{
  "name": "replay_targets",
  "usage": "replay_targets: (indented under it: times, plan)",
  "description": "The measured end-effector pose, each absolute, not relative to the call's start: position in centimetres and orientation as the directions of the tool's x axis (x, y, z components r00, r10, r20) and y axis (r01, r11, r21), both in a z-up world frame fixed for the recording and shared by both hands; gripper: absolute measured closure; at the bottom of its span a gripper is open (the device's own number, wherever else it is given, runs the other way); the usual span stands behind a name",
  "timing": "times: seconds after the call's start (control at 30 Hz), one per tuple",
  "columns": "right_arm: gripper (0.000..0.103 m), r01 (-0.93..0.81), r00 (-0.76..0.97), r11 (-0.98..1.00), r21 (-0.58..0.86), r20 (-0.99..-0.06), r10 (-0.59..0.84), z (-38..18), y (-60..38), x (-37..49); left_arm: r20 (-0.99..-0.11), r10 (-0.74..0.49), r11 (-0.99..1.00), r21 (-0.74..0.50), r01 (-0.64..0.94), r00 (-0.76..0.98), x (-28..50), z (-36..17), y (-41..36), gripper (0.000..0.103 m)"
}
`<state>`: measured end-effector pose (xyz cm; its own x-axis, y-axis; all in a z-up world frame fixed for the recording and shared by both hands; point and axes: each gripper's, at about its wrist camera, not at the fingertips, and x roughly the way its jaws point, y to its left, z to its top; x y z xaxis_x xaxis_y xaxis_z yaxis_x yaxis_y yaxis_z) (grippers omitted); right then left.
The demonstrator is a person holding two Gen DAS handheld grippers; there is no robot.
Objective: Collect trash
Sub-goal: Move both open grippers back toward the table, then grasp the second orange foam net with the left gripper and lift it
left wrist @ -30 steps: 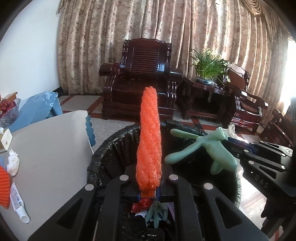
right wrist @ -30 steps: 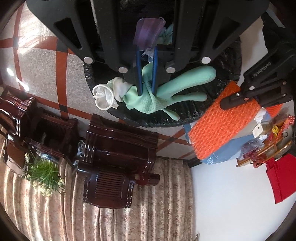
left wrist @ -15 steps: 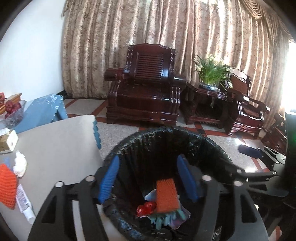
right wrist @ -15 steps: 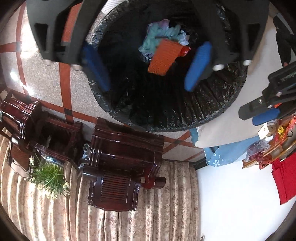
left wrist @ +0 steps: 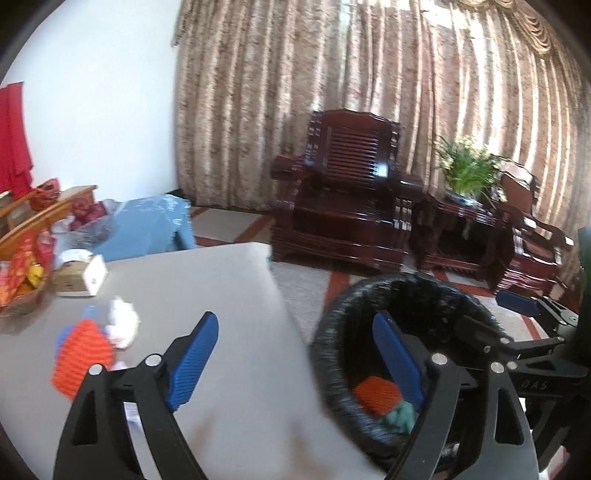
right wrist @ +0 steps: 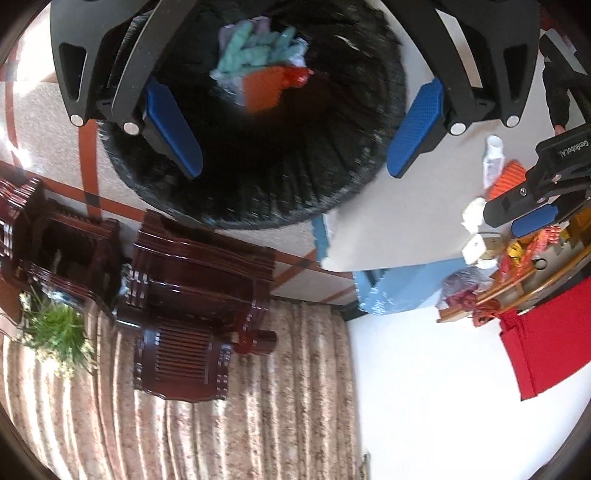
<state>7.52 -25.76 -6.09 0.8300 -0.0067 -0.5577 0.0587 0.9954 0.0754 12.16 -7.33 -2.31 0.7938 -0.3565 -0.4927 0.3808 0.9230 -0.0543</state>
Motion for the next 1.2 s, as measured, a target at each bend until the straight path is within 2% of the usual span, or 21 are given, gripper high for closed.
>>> replay_targets:
  times: [0.47, 0.87, 1.2]
  plan:
    - [0.006, -0.12, 0.854, 0.99, 0.069, -0.501, 0.139, -4.3, -16.4, 10.7, -0.472, -0.204, 0.978, -0.063, 0.198, 0.858, 12.5, -1.7, 1.9, 0.019]
    - [0.006, -0.233, 0.845, 0.969, 0.082, -0.476, 0.244, -5.3, -9.3, 12.7, -0.489, -0.069, 0.998, -0.045, 0.054, 0.87, 12.8, -3.8, 9.3, 0.019]
    - [0.006, -0.24, 0.814, 0.969, 0.062, -0.53, 0.236, -8.6, -5.8, 14.2, -0.552, 0.022, 0.999, -0.019, -0.038, 0.834, 13.7, -7.6, 14.6, 0.019]
